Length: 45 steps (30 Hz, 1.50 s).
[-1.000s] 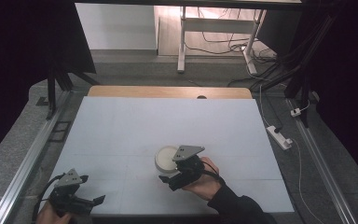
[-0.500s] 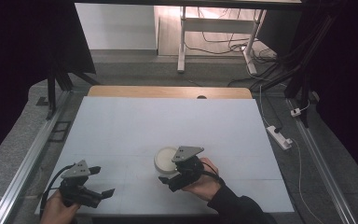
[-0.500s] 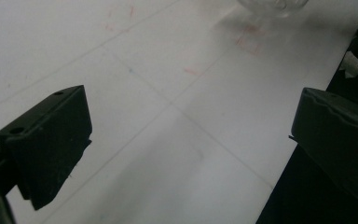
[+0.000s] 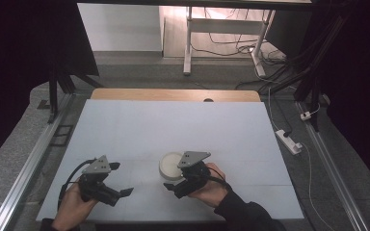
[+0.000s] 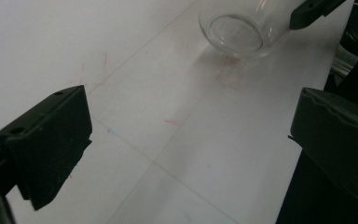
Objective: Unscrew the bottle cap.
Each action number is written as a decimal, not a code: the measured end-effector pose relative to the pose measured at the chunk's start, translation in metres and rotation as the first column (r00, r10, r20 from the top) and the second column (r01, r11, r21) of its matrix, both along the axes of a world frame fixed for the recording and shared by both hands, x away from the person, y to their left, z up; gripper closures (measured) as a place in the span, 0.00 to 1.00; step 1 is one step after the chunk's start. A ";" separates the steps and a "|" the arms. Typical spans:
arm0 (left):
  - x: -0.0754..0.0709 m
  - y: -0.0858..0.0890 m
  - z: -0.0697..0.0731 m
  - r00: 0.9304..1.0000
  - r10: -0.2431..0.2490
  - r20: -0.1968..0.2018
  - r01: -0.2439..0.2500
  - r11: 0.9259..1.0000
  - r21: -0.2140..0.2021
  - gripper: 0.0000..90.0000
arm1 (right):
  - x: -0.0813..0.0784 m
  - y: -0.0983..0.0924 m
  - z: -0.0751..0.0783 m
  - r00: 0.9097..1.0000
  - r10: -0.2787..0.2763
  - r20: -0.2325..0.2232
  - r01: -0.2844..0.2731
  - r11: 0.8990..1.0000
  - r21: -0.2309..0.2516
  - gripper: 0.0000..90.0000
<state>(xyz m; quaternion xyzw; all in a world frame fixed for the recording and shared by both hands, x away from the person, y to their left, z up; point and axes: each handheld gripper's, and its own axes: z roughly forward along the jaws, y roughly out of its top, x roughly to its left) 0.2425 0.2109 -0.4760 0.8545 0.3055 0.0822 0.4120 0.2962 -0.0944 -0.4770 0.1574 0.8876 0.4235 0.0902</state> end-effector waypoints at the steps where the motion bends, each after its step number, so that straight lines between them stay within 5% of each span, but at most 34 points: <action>1: 0.002 -0.003 0.001 1.000 -0.011 0.005 0.011 1.000 0.004 0.00 | 0.000 0.000 0.000 1.000 0.000 0.000 0.000 1.000 0.001 0.07; 9: 0.013 -0.025 0.013 0.996 -0.090 0.019 0.090 0.996 0.021 0.00 | 0.001 0.000 -0.001 1.000 0.005 -0.004 -0.005 1.000 0.000 0.07; 17: 0.028 -0.046 0.027 0.982 -0.182 0.051 0.182 0.983 0.018 0.00 | 0.000 0.000 -0.001 1.000 0.020 -0.004 -0.019 1.000 0.003 0.07; 29: 0.049 -0.078 0.041 0.937 -0.345 0.063 0.341 0.938 0.061 0.00 | -0.001 0.001 -0.002 0.999 0.032 -0.011 -0.032 0.999 0.008 0.07; 39: 0.062 -0.101 0.043 0.878 -0.473 0.072 0.473 0.881 0.020 0.02 | -0.001 0.002 -0.002 0.999 0.053 -0.009 -0.053 0.999 0.002 0.07; 40: 0.062 -0.101 0.043 0.878 -0.473 0.072 0.473 0.881 0.020 0.03 | -0.002 0.002 -0.002 0.998 0.055 -0.010 -0.055 0.998 0.002 0.07; 42: 0.064 -0.106 0.043 0.868 -0.491 0.080 0.490 0.871 0.029 0.04 | -0.002 0.003 -0.002 0.998 0.055 -0.012 -0.055 0.998 0.005 0.07; 45: 0.065 -0.107 0.043 0.864 -0.496 0.083 0.495 0.868 0.035 0.06 | -0.003 0.003 -0.002 0.998 0.061 -0.010 -0.061 0.998 0.007 0.07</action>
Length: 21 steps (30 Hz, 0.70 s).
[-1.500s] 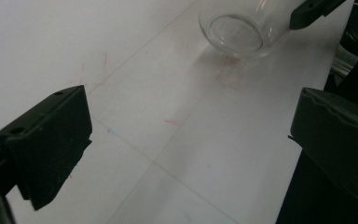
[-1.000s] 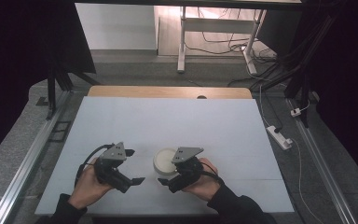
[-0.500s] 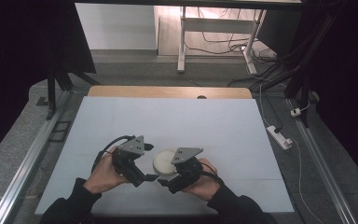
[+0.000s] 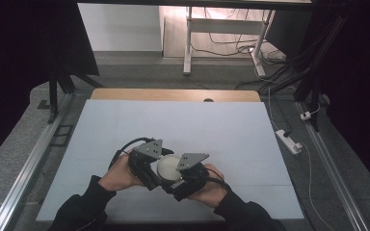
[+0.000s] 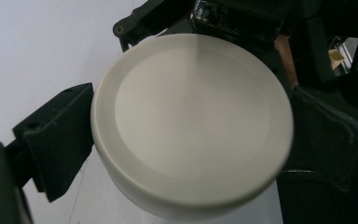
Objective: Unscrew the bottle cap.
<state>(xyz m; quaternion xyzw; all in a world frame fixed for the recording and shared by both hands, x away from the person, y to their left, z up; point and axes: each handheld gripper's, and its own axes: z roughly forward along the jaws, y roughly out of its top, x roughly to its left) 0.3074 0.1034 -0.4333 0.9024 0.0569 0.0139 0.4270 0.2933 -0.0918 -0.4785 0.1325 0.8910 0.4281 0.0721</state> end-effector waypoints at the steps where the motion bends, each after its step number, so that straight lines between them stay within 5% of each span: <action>1: 0.000 -0.001 0.000 1.000 -0.002 0.000 0.002 1.000 -0.001 0.06 | 0.000 0.000 0.000 1.000 0.000 -0.002 0.000 1.000 0.000 0.07; 13: -0.003 -0.005 0.000 0.997 0.072 0.010 -0.072 0.997 0.006 0.09 | 0.001 -0.001 0.000 1.000 -0.021 -0.001 0.021 1.000 0.004 0.07; 21: -0.010 -0.013 0.002 0.980 0.200 0.006 -0.200 0.979 0.032 0.09 | 0.003 -0.002 0.000 0.999 -0.053 0.008 0.053 0.999 -0.005 0.07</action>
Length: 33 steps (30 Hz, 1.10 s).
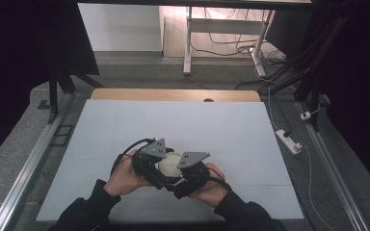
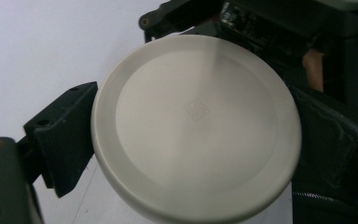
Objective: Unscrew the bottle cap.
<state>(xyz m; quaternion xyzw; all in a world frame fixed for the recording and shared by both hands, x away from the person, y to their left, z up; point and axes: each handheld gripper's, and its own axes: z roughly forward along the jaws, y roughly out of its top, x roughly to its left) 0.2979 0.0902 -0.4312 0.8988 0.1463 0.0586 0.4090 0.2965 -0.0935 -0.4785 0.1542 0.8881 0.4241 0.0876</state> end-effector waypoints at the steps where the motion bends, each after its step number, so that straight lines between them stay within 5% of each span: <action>1: -0.002 -0.003 0.001 0.999 0.035 0.000 -0.035 0.999 0.011 0.09 | 0.001 0.000 0.000 1.000 -0.012 0.000 0.012 1.000 0.000 0.07; 9: -0.007 -0.013 0.003 0.989 0.146 -0.002 -0.146 0.989 0.038 0.09 | 0.003 -0.002 -0.001 0.999 -0.050 -0.006 0.050 0.999 0.004 0.07; 12: -0.008 -0.015 0.004 0.990 0.140 0.017 -0.141 0.989 0.051 0.08 | 0.003 -0.002 -0.001 0.999 -0.046 -0.003 0.046 0.999 0.004 0.07; 17: -0.003 -0.007 0.008 0.998 0.055 -0.017 -0.054 0.998 0.043 0.03 | 0.001 -0.001 0.000 1.000 -0.027 -0.004 0.027 1.000 0.015 0.07; 22: 0.000 0.007 0.014 0.999 -0.044 0.001 0.044 0.997 0.056 0.02 | -0.001 0.000 0.000 1.000 0.008 -0.007 -0.008 1.000 0.021 0.07; 23: 0.002 0.012 0.014 0.996 -0.090 0.003 0.090 0.994 0.062 0.02 | -0.002 0.000 0.000 1.000 0.019 -0.007 -0.019 1.000 0.023 0.07; 27: 0.003 0.016 0.012 0.989 -0.147 -0.003 0.147 0.988 0.050 0.02 | -0.005 0.001 0.001 0.998 0.064 -0.007 -0.064 0.997 0.033 0.07; 33: 0.004 0.016 0.007 0.966 -0.257 -0.010 0.257 0.966 0.032 0.05 | -0.011 0.004 0.003 0.992 0.129 0.007 -0.129 0.991 0.041 0.07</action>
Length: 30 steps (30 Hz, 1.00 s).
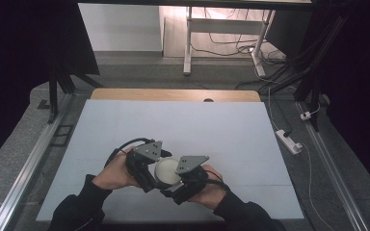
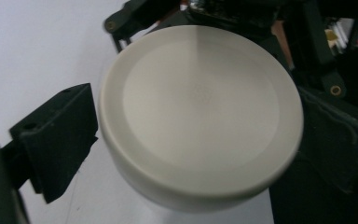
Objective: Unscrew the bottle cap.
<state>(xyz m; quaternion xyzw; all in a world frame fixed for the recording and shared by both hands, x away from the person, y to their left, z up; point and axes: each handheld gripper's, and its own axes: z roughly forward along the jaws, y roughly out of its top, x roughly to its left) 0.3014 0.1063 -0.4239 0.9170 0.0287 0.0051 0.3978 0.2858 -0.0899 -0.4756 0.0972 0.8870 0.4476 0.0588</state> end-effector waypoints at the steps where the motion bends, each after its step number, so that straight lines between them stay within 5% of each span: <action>1: 0.000 -0.001 0.000 1.000 -0.009 -0.001 0.009 1.000 -0.001 0.05 | 0.000 0.000 0.000 1.000 0.000 0.000 0.000 1.000 0.000 0.07; 7: -0.003 -0.001 -0.001 1.000 -0.009 0.025 0.009 1.000 -0.014 0.08 | -0.001 0.000 0.000 1.000 -0.001 0.010 0.001 1.000 -0.006 0.07; 13: 0.000 -0.006 -0.006 0.997 0.075 0.014 -0.075 0.997 -0.013 0.08 | 0.004 -0.001 -0.002 0.998 -0.062 0.014 0.062 0.998 -0.032 0.07; 18: 0.001 -0.011 -0.006 0.987 0.163 0.004 -0.162 0.987 -0.017 0.09 | 0.008 -0.003 -0.002 0.993 -0.116 0.012 0.116 0.993 -0.031 0.07; 24: -0.002 -0.021 -0.004 0.956 0.293 0.019 -0.293 0.956 -0.010 0.09 | 0.012 -0.006 -0.002 0.984 -0.179 0.009 0.179 0.983 -0.032 0.07; 28: -0.002 -0.023 -0.006 0.950 0.313 0.017 -0.313 0.950 -0.020 0.09 | 0.014 -0.007 -0.002 0.981 -0.195 0.004 0.195 0.980 -0.029 0.07; 30: 0.000 -0.022 -0.008 0.958 0.287 0.018 -0.287 0.957 -0.040 0.08 | 0.014 -0.008 -0.003 0.981 -0.193 0.000 0.193 0.981 -0.027 0.07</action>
